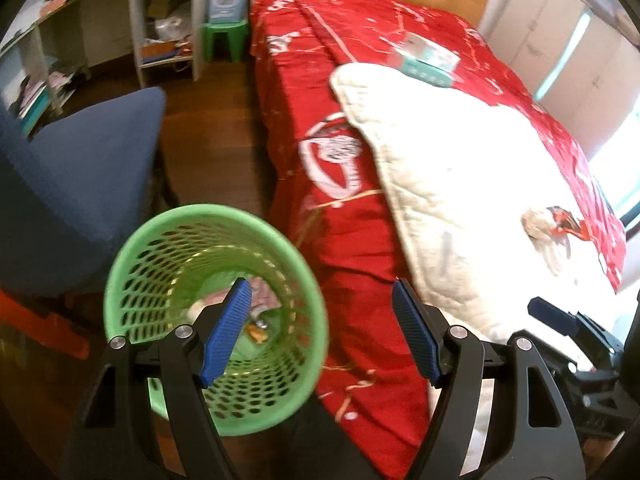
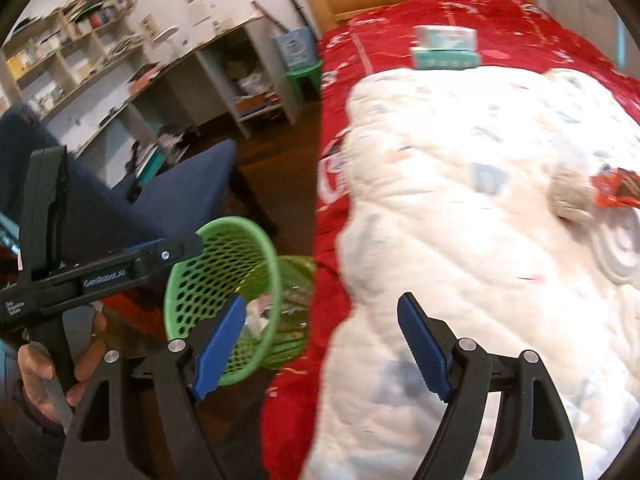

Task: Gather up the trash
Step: 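Move both tools back over the bed toward the orange wrapper, then grasp the orange snack wrapper with the right tool while the left tool grasps the clear plastic box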

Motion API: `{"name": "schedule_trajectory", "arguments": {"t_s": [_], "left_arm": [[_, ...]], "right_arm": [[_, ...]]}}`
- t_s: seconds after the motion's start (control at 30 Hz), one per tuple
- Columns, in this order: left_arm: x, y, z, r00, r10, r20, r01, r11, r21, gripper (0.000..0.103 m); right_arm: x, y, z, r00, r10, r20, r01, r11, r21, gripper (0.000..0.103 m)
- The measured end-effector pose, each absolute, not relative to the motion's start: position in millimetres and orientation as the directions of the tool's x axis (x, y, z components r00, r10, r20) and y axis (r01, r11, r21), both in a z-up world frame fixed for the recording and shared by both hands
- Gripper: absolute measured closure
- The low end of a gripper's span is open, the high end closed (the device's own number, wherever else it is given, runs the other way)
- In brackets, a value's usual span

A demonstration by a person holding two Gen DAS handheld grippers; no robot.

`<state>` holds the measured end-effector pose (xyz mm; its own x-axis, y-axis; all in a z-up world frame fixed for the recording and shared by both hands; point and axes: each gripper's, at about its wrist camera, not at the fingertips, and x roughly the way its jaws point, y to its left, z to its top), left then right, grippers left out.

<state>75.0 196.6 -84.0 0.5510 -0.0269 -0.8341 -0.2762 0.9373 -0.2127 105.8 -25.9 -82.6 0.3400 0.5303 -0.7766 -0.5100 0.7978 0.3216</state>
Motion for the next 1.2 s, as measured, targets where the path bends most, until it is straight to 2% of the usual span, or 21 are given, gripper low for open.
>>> {"name": "schedule_trajectory", "arguments": {"t_s": [0.77, 0.97, 1.2], "left_arm": [[144, 71, -66, 0.544, -0.137, -0.828, -0.035, 0.982, -0.186, 0.031], [160, 54, -66, 0.537, -0.147, -0.831, -0.001, 0.985, -0.175, 0.031], [189, 29, -66, 0.531, -0.158, -0.832, 0.051, 0.987, -0.155, 0.031]], "right_arm": [[193, -213, -64, 0.540, 0.332, -0.774, -0.191, 0.943, 0.271, 0.028], [226, -236, -70, 0.551, 0.294, -0.781, -0.140, 0.955, 0.261, 0.037], [257, -246, -81, 0.539, 0.324, -0.778, -0.114, 0.943, 0.314, 0.055]]}}
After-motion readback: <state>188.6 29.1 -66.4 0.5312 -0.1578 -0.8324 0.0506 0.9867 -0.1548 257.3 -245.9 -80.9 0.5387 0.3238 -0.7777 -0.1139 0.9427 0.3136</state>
